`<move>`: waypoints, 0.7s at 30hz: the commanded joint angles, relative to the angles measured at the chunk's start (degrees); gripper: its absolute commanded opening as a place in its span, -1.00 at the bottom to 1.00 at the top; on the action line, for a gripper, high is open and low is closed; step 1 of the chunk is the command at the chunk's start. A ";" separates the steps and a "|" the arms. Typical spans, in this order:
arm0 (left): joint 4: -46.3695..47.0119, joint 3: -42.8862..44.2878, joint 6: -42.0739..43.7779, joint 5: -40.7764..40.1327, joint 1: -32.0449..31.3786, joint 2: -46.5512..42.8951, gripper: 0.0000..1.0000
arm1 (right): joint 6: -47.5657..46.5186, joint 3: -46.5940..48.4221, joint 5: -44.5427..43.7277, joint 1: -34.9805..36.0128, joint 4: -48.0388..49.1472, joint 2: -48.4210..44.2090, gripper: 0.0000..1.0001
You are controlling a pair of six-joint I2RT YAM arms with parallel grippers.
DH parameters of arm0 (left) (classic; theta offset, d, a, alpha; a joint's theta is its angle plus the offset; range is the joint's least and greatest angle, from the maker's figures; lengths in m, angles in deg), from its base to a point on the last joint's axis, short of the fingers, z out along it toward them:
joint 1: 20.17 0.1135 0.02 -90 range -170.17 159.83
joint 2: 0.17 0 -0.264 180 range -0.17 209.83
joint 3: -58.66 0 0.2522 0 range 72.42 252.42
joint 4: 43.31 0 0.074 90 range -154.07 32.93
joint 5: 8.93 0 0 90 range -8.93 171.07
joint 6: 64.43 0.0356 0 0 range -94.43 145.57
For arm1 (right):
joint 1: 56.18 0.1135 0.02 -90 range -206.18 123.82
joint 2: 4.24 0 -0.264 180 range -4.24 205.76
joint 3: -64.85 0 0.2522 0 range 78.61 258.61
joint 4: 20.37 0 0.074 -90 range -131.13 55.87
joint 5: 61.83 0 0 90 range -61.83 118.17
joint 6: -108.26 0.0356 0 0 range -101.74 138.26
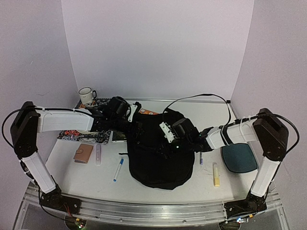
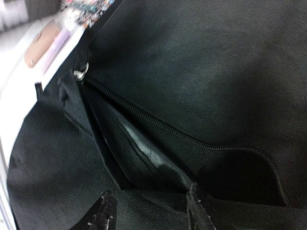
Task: Pack the student bag
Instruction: Open the lower front pocket of the student bag.
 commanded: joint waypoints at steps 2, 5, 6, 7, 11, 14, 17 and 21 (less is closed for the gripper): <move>0.11 3.76 5.68 -1.21 -2.24 3.71 0.41 | 13.19 -1.05 -4.00 0.10 1.14 -2.98 0.13; 0.11 3.01 5.76 -2.19 -2.76 4.87 0.42 | 21.51 -1.04 -7.16 0.01 -0.91 -3.13 0.27; 0.11 2.63 5.74 -3.10 -3.05 5.17 0.41 | 24.01 -0.92 -8.11 -0.03 -1.82 -3.06 0.30; 0.11 2.19 5.70 -3.96 -3.42 5.38 0.41 | 26.32 -0.83 -8.88 -0.05 -2.55 -2.89 0.32; 1.22 0.02 5.53 -7.46 -5.15 5.24 0.41 | 33.54 -0.11 -10.30 -0.09 -3.54 -1.49 0.37; 2.93 -2.39 4.92 -8.30 -5.80 4.63 0.41 | 37.18 1.23 -12.50 -0.12 -3.80 -0.08 0.37; 4.99 -4.89 4.08 -8.36 -6.10 3.71 0.40 | 40.09 3.27 -14.78 -0.09 -4.61 1.46 0.36; 7.51 -7.66 3.37 -8.38 -6.88 3.02 0.38 | 42.43 5.97 -16.41 -0.11 -4.89 3.71 0.32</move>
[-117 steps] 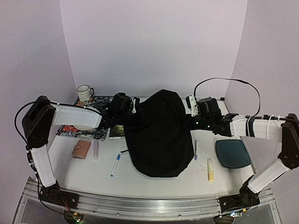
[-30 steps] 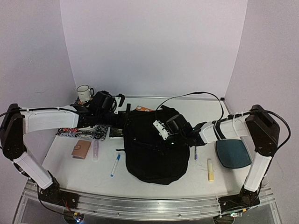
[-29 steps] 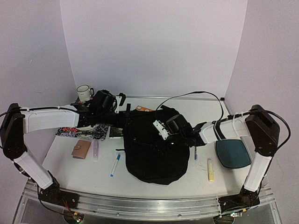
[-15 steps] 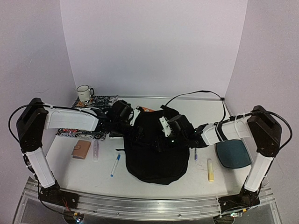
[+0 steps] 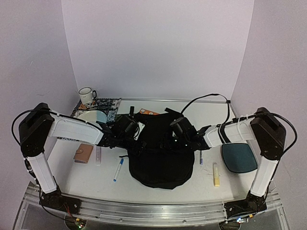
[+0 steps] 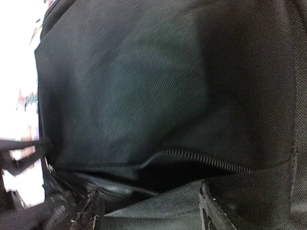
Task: Pack the student bag
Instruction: Open the lower front pocket of the student bag.
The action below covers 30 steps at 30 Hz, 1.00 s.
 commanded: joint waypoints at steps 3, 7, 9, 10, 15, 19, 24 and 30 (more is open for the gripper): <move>4.66 -3.34 -1.02 -2.22 -1.64 -2.28 0.36 | 5.49 6.26 -3.49 -0.13 -2.74 3.59 0.28; 5.32 -4.62 -1.16 -4.18 -3.07 -2.42 0.35 | 5.45 7.14 -4.04 -0.08 -2.96 2.51 0.28; 5.96 -5.25 -1.19 -4.46 -3.45 -2.50 0.35 | 5.25 7.45 -4.34 -0.14 -3.11 2.29 0.28; 6.28 -5.49 -1.20 -4.59 -3.65 -2.57 0.35 | 5.23 7.61 -4.29 -0.15 -3.17 2.26 0.28; 6.94 -5.73 -0.99 -5.69 -4.25 -2.66 0.35 | 6.68 7.81 -4.48 -0.32 -3.91 3.55 0.27; 6.94 -5.77 -0.96 -6.04 -4.34 -2.87 0.35 | 8.51 7.21 -4.37 -0.49 -4.26 5.31 0.22; 8.99 -5.90 -0.47 -5.64 -4.59 -3.01 0.35 | 10.07 7.90 -4.58 -0.70 -3.85 7.28 0.10; 10.44 -6.59 0.61 -5.60 -4.78 -4.42 0.35 | 10.63 8.36 -4.75 -1.11 -0.97 6.80 -0.34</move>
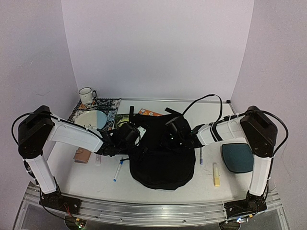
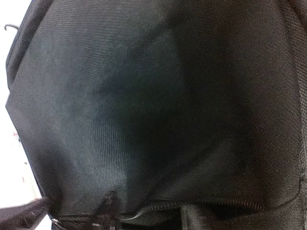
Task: Pack the student bag
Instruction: Open the lower front pocket of the student bag.
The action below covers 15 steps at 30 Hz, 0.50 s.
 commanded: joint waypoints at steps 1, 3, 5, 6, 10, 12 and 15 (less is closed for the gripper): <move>2.73 -0.87 1.00 -0.04 -0.59 -3.73 0.35 | 0.48 2.06 -1.21 -0.51 1.52 -0.45 -0.44; 3.10 -1.11 1.25 -0.04 -0.64 -4.14 0.35 | -0.02 1.79 -0.92 -0.62 2.89 -1.64 -0.61; 3.37 -1.25 1.49 -0.25 -0.66 -4.38 0.35 | -0.48 1.53 -0.24 -0.76 4.11 -2.77 -0.82; 3.49 -1.26 1.62 -0.49 -0.67 -4.51 0.35 | -0.60 1.39 0.08 -0.82 4.67 -3.32 -0.89; 3.85 -0.52 3.07 -2.17 -0.66 -5.19 0.36 | -0.70 0.44 1.87 -0.90 6.87 -5.68 -1.00; 4.01 0.08 4.25 -3.60 -0.64 -5.18 0.37 | -0.67 -0.25 2.80 -0.88 8.26 -7.10 -1.00; 4.17 1.31 6.24 -5.57 -0.64 -5.08 0.38 | -0.49 -1.25 3.49 -0.90 9.49 -9.24 -1.00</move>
